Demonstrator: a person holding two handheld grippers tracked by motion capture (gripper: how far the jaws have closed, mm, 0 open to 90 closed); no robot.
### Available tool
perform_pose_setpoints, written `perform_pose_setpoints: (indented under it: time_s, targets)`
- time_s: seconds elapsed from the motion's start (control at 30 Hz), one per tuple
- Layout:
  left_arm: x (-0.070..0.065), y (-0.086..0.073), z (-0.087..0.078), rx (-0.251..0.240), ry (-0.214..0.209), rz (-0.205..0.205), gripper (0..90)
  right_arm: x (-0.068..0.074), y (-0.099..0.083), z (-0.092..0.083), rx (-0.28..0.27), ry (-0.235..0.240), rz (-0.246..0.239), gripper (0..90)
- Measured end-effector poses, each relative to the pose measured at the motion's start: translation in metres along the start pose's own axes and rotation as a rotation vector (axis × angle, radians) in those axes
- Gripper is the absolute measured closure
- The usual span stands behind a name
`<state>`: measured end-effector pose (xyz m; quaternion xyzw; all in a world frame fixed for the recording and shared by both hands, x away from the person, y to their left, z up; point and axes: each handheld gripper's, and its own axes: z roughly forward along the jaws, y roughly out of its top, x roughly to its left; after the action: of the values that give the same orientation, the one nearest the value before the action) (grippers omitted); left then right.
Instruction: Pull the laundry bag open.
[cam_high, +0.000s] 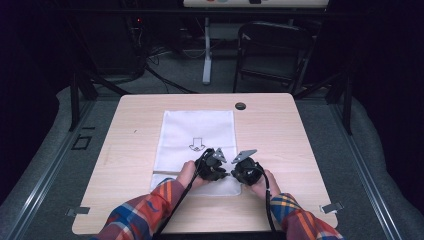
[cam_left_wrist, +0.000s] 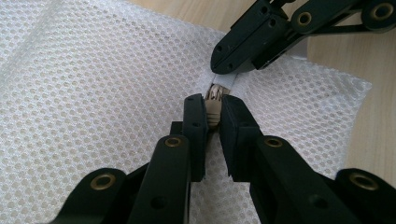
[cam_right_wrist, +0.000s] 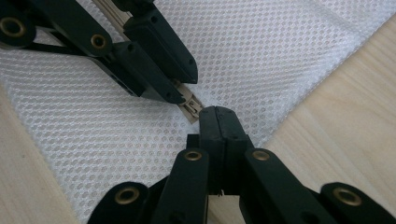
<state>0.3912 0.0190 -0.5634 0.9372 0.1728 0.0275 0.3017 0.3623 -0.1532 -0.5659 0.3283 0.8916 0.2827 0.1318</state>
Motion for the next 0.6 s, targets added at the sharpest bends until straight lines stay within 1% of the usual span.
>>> perform_pose_setpoints:
  time_s: [0.03, 0.07, 0.1, 0.13, 0.17, 0.23, 0.27, 0.37, 0.43, 0.47, 0.5, 0.53, 0.6]
  targets:
    - [0.0002, -0.0002, -0.0003, 0.0, 0.001, 0.0, 80.6, 0.0, 0.0001, 0.0, 0.001, -0.001, 0.0, 90.0]
    - [0.0012, -0.0008, -0.0019, -0.002, 0.012, 0.002, 80.7, 0.0001, 0.0001, 0.0001, 0.0, -0.001, -0.001, 90.0]
    - [0.0037, -0.0015, -0.0041, -0.014, -0.005, -0.011, 84.7, 0.0, 0.0001, 0.0, 0.002, 0.0, 0.0, 90.0]
    - [0.0047, -0.0019, -0.0045, -0.016, -0.013, -0.019, 84.8, 0.0, 0.0002, 0.0001, 0.001, -0.001, 0.003, 90.0]
    - [0.0036, -0.0014, -0.004, -0.011, -0.006, -0.013, 84.9, 0.0, 0.0003, 0.0002, 0.001, -0.001, 0.006, 90.0]
    - [0.0007, -0.0003, -0.0027, -0.003, 0.01, 0.005, 84.7, 0.0, 0.0004, 0.0002, 0.001, -0.001, 0.006, 90.0]
    - [0.001, -0.0004, -0.0028, -0.003, 0.009, 0.005, 84.7, -0.0001, 0.0004, 0.0002, 0.003, 0.002, 0.005, 90.0]
    - [0.0013, -0.0011, -0.0018, 0.001, 0.004, 0.002, 83.9, 0.0003, 0.0006, 0.0003, 0.002, 0.0, 0.005, 90.0]
    - [0.0008, -0.0009, -0.0001, 0.003, 0.006, 0.001, 81.4, -0.0001, 0.0002, 0.0007, -0.007, 0.01, 0.01, 90.0]
    - [0.0009, -0.0006, 0.0008, 0.0, 0.009, 0.003, 80.3, -0.0007, 0.0003, 0.0003, 0.0, 0.011, 0.006, 90.0]
    - [0.0008, -0.0002, 0.0009, -0.004, 0.01, -0.002, 80.0, 0.0, 0.0002, 0.0007, -0.008, 0.009, 0.01, 90.0]
    - [0.0016, 0.0003, 0.0002, -0.001, 0.005, -0.006, 80.1, -0.0003, 0.0003, 0.0004, -0.001, -0.001, 0.003, 90.0]
    - [0.0032, 0.0007, -0.0012, -0.013, -0.001, -0.015, 81.0, -0.0004, 0.0002, 0.0004, -0.001, 0.0, 0.003, 90.0]
